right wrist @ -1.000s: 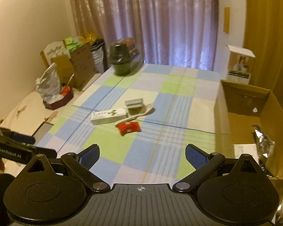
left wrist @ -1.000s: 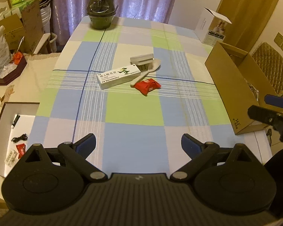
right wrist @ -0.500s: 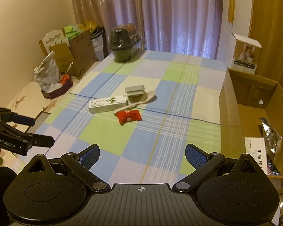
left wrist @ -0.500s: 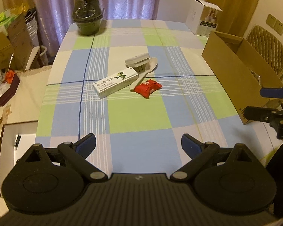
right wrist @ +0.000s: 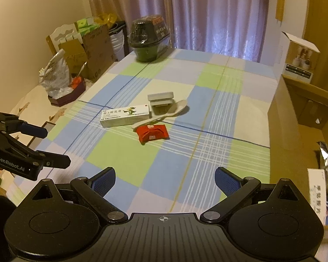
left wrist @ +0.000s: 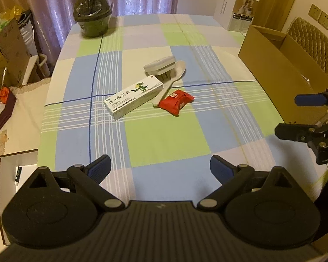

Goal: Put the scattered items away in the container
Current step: 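Move both tools back over the remaining items on the table, then grasp the red candy packet with the right tool while the left tool grasps the white ointment box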

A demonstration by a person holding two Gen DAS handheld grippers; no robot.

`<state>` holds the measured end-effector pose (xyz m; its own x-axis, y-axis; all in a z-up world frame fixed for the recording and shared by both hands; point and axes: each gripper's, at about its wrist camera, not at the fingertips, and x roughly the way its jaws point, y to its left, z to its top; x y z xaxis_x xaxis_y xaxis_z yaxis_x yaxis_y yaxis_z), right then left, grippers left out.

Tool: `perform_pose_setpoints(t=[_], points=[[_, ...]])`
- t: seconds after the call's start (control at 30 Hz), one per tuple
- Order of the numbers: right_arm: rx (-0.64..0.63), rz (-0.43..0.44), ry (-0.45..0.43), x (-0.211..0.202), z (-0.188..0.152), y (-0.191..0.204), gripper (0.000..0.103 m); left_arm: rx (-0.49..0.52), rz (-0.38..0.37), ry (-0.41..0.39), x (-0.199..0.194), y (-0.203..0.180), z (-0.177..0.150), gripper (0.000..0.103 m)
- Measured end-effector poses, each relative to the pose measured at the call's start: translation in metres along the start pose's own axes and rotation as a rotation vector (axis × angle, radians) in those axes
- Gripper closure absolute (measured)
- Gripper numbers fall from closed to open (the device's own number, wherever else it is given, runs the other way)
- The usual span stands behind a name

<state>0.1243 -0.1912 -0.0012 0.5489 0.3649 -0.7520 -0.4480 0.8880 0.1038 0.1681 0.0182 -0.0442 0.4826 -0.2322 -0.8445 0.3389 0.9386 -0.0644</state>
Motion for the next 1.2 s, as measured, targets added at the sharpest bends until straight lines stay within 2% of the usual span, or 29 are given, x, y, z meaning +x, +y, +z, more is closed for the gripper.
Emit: perform_pose_setpoints(t=[0.23,0.47,0.83,1.13,1.2], points=[[-0.024,0.013,0.030,0.038,0.014,-0.001,0.001,0.030,-0.032,0.039,0.026,0.017,0.010,0.008],[-0.096,0.039,0.047,0.087,0.037,0.004,0.001,0.153,-0.012,0.043,0.050,0.045,0.033,0.008],[-0.125,0.076,0.053,0.162,0.047,0.002,0.001,0.301,-0.062,0.034,0.105,0.061,0.064,0.008],[-0.159,0.074,0.064,0.200,0.050,0.004,0.002,0.446,-0.110,0.026,0.136,0.066,0.079,0.008],[-0.156,0.085,0.078,0.207,0.050,0.003,0.020,0.476,-0.123,0.023,0.141,0.066,0.082,0.008]])
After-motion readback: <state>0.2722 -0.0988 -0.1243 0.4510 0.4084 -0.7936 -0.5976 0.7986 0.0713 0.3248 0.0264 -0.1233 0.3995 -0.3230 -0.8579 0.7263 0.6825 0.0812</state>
